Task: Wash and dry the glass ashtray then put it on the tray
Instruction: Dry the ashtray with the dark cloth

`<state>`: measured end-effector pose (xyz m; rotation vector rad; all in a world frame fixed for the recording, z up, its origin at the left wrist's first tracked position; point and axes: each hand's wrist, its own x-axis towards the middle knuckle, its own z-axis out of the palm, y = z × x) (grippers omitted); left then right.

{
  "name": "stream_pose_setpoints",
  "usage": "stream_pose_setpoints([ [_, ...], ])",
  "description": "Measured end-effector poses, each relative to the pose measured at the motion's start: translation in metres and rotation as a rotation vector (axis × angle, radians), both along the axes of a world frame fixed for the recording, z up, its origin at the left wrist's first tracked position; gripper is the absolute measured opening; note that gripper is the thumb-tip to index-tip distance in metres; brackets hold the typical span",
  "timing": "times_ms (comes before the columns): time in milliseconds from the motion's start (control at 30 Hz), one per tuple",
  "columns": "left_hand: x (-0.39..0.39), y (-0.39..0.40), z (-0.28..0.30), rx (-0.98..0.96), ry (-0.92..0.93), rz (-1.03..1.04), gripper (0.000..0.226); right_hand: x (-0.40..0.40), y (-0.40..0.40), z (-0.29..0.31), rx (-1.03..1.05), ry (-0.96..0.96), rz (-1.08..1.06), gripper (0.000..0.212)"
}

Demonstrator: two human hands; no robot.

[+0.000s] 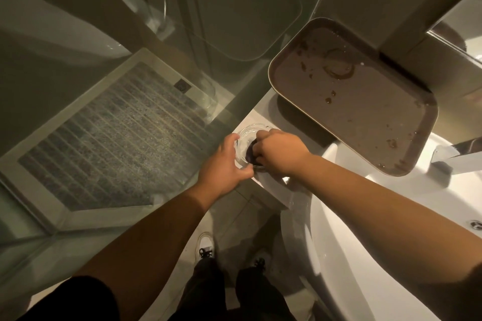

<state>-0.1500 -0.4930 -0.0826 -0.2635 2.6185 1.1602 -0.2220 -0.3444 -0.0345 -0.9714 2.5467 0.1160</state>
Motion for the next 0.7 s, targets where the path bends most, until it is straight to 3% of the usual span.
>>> stream_pose_setpoints([
  [400,0.001,0.002,-0.002,0.072,0.025,0.054,0.075,-0.007,-0.026,-0.002,-0.158,-0.008,-0.275,0.022],
  [700,-0.004,0.003,-0.003,0.078,-0.015,0.071,0.075,-0.005,-0.011,0.009,0.066,0.008,-0.230,0.027],
])
